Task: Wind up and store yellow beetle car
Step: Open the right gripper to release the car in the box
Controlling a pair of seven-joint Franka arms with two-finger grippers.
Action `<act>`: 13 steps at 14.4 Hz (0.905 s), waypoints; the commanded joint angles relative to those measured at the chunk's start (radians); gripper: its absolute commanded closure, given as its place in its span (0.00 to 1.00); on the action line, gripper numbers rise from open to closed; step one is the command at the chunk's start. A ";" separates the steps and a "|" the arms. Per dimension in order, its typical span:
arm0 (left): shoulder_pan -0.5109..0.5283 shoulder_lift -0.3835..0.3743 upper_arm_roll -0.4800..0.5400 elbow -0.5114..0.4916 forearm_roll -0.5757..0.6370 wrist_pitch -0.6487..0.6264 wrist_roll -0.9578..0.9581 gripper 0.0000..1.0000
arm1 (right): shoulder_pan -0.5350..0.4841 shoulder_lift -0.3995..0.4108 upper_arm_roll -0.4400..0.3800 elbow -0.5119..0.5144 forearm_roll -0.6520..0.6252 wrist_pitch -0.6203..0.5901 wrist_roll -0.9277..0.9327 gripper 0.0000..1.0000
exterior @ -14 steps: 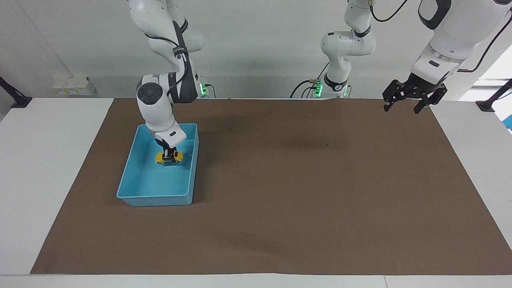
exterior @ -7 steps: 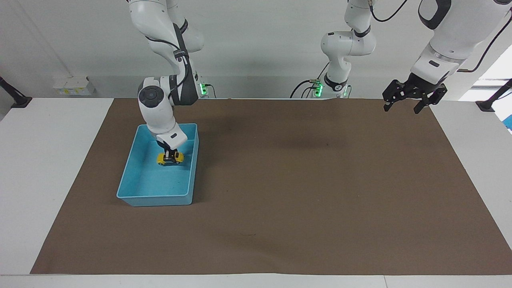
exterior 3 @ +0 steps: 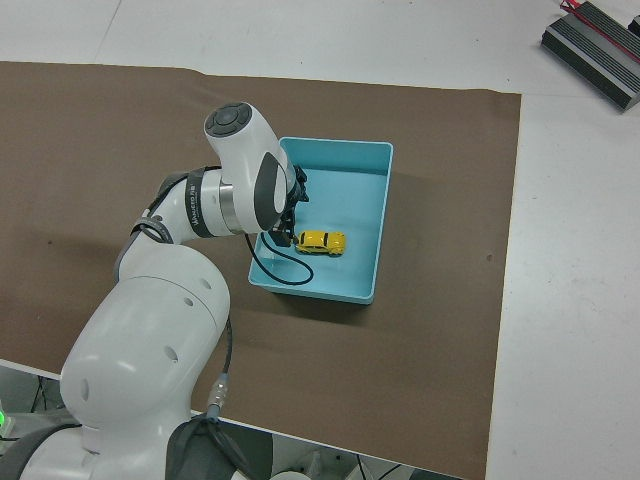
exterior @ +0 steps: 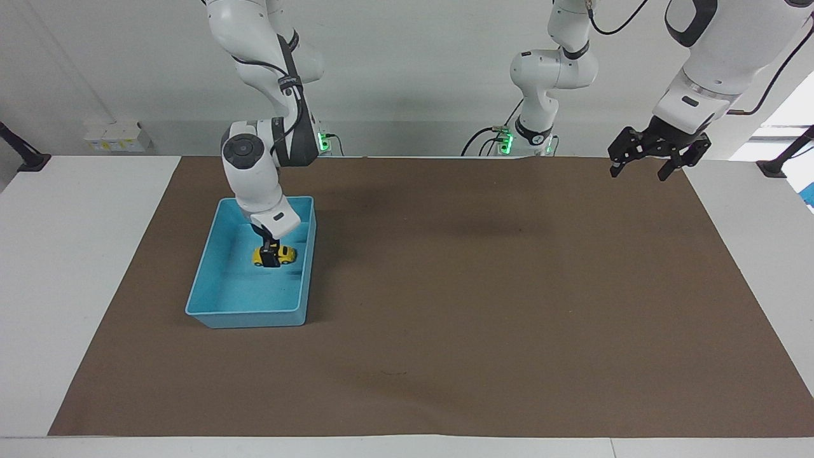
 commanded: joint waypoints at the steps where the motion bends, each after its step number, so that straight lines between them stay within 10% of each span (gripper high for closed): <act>1: 0.009 0.004 -0.007 0.014 0.010 -0.017 -0.009 0.00 | -0.007 -0.008 0.005 0.092 0.068 -0.090 0.052 0.00; 13: 0.009 0.004 -0.007 0.014 0.010 -0.017 -0.009 0.00 | -0.045 -0.115 -0.014 0.301 0.117 -0.332 0.694 0.00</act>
